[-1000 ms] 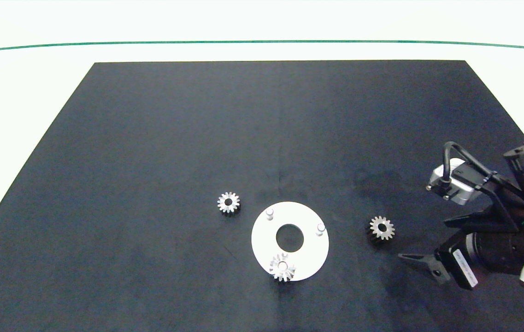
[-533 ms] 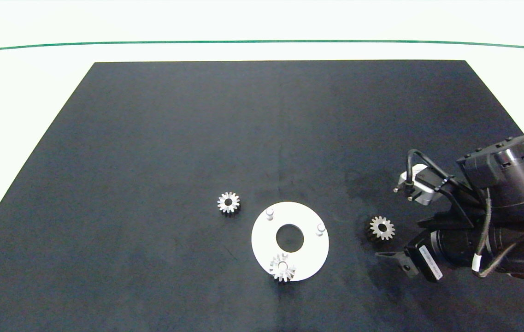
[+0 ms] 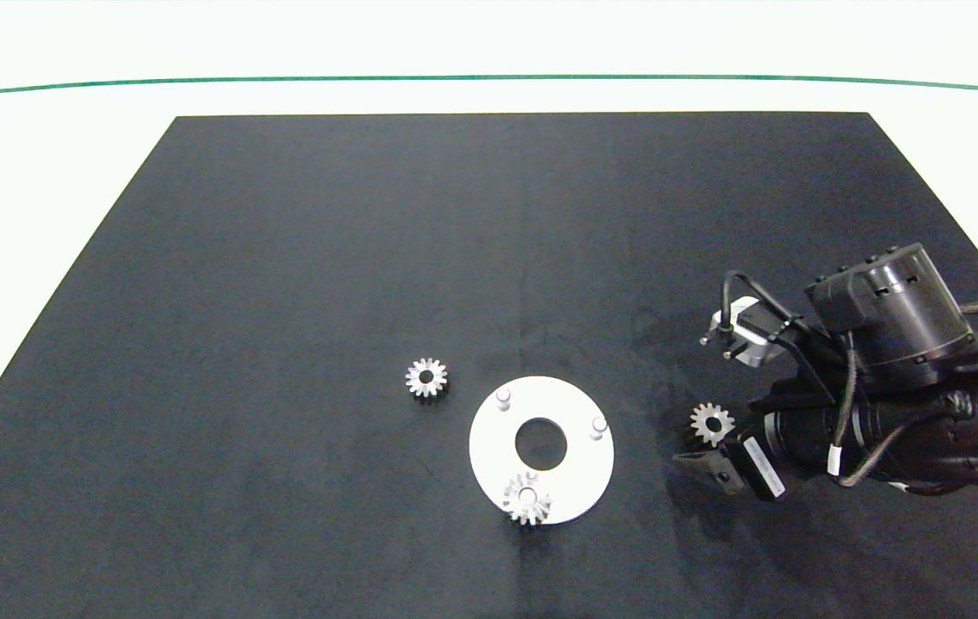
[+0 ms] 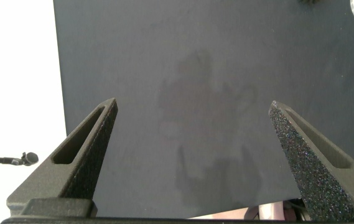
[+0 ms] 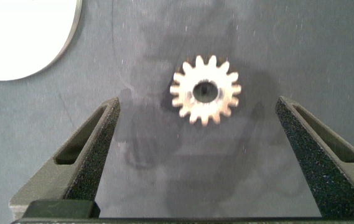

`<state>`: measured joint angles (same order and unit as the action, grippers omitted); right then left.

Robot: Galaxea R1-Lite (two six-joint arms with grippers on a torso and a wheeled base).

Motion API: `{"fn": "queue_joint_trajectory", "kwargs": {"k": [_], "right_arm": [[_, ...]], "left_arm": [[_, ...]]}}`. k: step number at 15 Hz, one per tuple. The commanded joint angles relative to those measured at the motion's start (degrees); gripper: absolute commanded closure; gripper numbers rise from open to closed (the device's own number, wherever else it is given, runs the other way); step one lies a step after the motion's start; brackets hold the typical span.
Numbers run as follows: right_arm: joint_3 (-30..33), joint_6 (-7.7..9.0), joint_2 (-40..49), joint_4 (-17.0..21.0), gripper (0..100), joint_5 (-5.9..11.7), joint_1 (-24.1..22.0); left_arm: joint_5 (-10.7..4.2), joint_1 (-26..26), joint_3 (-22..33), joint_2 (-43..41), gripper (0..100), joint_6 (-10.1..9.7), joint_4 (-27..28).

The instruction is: Install three planetary gears onto the carrier pins

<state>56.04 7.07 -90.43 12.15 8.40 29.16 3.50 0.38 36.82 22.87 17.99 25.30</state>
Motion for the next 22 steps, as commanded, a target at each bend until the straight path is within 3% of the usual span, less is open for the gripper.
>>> {"fn": "queue_joint_trajectory", "kwargs": {"k": [1,22], "right_arm": [[1.6,0.05,-2.1,0.1,0,0.04,-0.2],[3.5,0.05,-4.1,0.1,41,-0.58,-1.4]], "left_arm": [[0.02,0.0,0.0,0.1,0,0.11,0.1],[0.19,-0.4,0.3,0.6,0,0.20,0.1]]}}
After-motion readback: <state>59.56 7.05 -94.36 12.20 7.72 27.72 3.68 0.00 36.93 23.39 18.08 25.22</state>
